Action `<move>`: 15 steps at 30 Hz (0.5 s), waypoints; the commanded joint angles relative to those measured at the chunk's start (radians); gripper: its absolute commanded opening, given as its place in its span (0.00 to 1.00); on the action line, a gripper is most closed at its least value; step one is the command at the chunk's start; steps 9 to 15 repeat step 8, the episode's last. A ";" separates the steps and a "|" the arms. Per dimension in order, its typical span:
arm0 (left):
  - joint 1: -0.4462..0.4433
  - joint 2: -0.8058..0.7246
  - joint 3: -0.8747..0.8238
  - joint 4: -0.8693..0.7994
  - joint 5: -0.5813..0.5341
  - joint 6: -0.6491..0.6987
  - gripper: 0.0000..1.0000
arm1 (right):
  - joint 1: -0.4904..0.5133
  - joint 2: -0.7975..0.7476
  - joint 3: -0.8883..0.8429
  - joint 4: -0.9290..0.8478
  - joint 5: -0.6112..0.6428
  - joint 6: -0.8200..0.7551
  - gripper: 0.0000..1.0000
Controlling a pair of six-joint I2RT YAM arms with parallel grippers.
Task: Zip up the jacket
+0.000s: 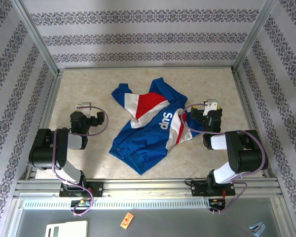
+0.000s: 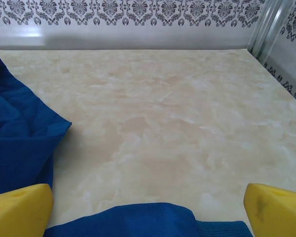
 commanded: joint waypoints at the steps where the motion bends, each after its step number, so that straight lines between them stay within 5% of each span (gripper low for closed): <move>1: -0.009 0.000 0.004 0.032 0.018 0.016 1.00 | -0.003 -0.001 0.016 0.001 -0.015 0.014 0.98; 15: -0.009 0.000 0.004 0.032 0.017 0.016 1.00 | -0.003 -0.003 0.013 0.004 -0.015 0.015 0.98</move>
